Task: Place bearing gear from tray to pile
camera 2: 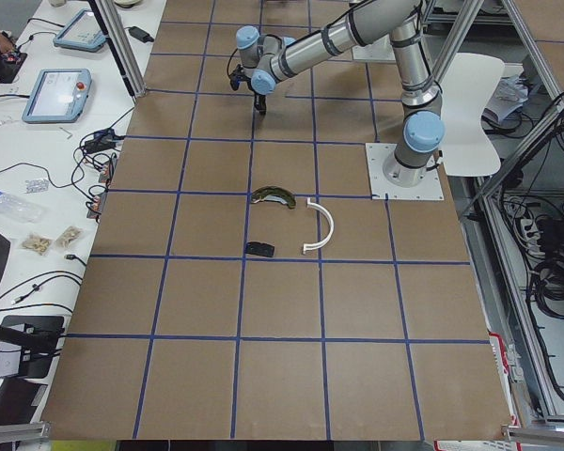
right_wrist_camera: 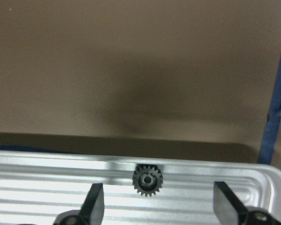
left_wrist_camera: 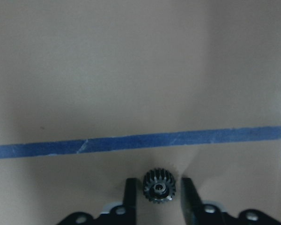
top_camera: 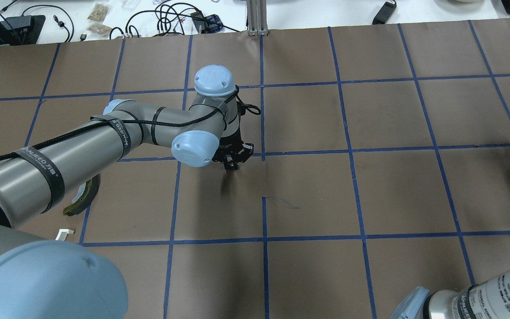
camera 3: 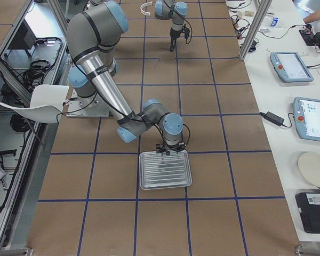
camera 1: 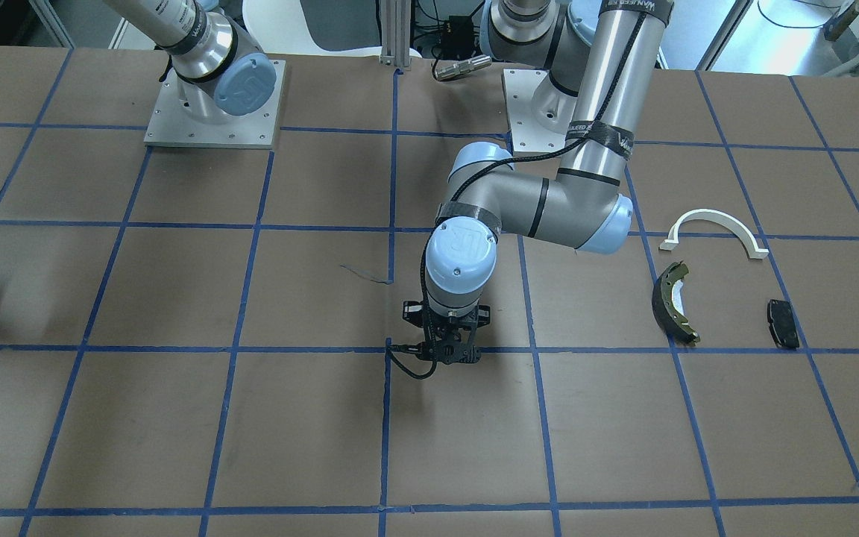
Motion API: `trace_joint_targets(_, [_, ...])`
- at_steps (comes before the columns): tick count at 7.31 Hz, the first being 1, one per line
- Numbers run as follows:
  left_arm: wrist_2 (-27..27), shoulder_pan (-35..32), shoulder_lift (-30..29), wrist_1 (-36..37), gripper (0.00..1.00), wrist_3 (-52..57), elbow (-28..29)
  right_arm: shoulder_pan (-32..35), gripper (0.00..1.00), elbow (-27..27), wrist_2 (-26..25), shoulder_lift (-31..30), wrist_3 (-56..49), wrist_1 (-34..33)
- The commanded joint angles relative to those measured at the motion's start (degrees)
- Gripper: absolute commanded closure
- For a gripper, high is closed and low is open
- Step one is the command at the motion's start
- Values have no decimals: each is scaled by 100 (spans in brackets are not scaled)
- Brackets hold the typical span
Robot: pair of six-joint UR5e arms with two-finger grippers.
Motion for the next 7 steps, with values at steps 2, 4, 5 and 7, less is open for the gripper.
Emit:
trace_joint_targets(2, [90, 593, 412, -483, 100, 257, 305, 0, 19, 35, 3, 63, -46, -33])
trace_joint_targets(4, [492, 1339, 781, -1055, 100, 1162, 578, 0, 35, 44, -6, 63, -63, -42])
trace_joint_targets(5, [564, 1665, 914, -1153, 100, 1356, 527, 0, 46, 44, -6, 63, -81, -42])
trace_joint_targets(7, [591, 2569, 1160, -1564, 100, 2135, 500, 0, 83, 44, -76, 28, -20, -7])
